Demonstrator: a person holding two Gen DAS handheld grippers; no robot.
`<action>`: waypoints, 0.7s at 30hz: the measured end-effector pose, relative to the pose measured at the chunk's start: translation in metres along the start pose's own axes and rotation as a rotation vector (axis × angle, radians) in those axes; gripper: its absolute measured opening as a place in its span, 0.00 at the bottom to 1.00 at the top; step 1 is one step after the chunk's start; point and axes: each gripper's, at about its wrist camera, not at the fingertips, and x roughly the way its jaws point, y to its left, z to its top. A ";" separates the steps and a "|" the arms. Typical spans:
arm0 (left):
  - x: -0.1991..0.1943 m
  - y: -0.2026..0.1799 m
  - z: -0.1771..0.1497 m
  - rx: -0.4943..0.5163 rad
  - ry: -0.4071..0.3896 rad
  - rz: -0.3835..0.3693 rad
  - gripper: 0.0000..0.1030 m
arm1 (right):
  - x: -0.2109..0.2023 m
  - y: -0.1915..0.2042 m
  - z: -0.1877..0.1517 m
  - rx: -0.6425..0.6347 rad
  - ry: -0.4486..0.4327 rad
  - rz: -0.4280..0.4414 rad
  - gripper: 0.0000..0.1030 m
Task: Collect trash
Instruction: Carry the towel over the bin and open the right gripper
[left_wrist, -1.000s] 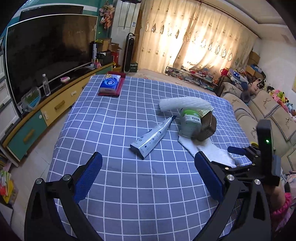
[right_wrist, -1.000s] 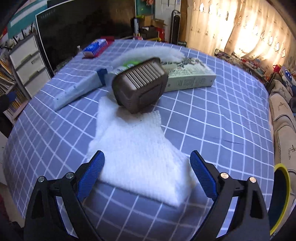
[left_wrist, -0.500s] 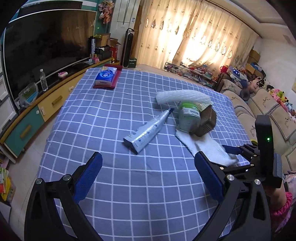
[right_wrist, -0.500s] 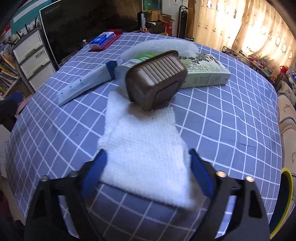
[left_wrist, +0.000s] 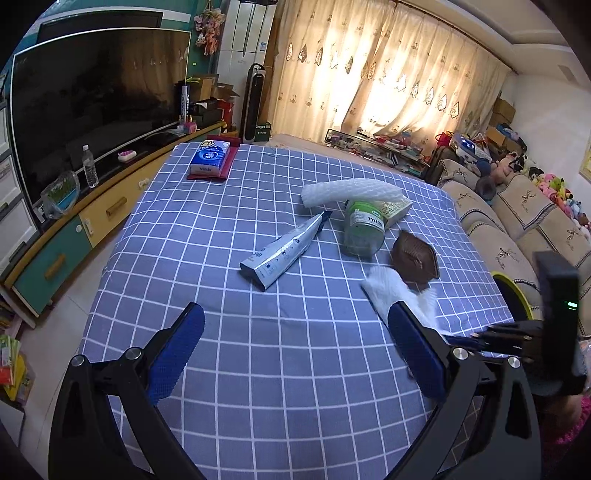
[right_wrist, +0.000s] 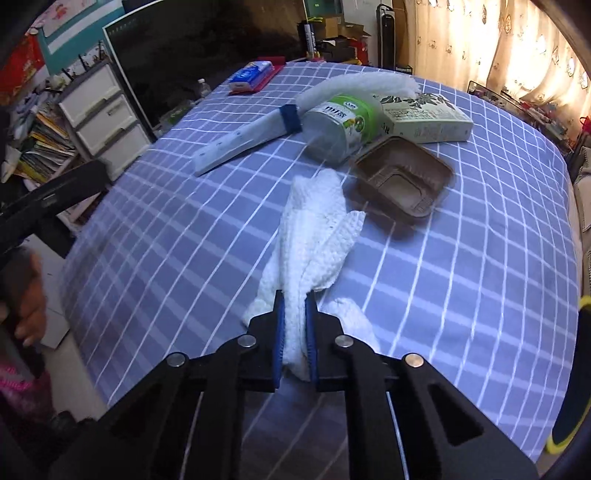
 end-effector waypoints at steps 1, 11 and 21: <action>-0.001 -0.001 -0.001 0.001 0.001 0.001 0.95 | -0.009 0.001 -0.005 0.002 -0.010 0.013 0.10; -0.010 -0.031 -0.006 0.074 -0.023 -0.022 0.95 | -0.115 -0.031 -0.039 0.108 -0.216 -0.069 0.10; -0.004 -0.048 0.000 0.099 -0.025 -0.025 0.95 | -0.155 -0.182 -0.089 0.485 -0.282 -0.403 0.11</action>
